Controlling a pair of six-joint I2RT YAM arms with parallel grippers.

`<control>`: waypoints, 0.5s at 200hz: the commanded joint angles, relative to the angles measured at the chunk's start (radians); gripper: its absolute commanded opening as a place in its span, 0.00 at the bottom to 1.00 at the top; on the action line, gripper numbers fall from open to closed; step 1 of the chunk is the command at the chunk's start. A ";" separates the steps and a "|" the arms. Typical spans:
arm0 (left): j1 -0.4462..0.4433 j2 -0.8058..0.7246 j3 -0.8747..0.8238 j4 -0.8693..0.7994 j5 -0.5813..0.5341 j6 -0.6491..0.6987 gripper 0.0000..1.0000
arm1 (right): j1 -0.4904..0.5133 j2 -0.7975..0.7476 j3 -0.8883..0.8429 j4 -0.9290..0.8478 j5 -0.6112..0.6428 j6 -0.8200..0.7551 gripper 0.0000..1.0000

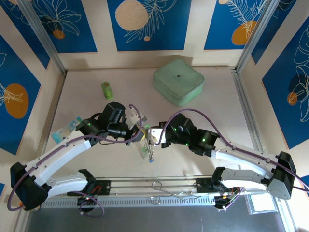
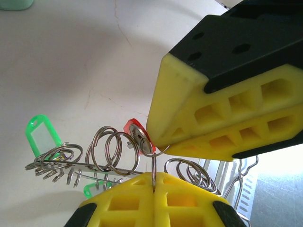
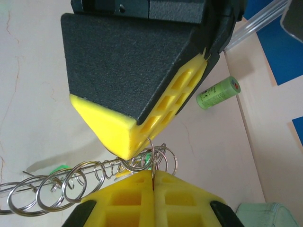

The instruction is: Put the keys on the keyring

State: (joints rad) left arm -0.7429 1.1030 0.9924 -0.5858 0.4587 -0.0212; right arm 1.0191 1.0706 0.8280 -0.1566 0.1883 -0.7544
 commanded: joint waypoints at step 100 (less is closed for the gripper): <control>-0.009 0.000 0.040 0.036 -0.057 -0.019 0.00 | 0.054 0.023 -0.001 -0.034 0.033 -0.067 0.00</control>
State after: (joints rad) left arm -0.7471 1.1038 0.9924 -0.5919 0.4160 -0.0284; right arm 1.0580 1.0855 0.8280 -0.1654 0.2363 -0.8051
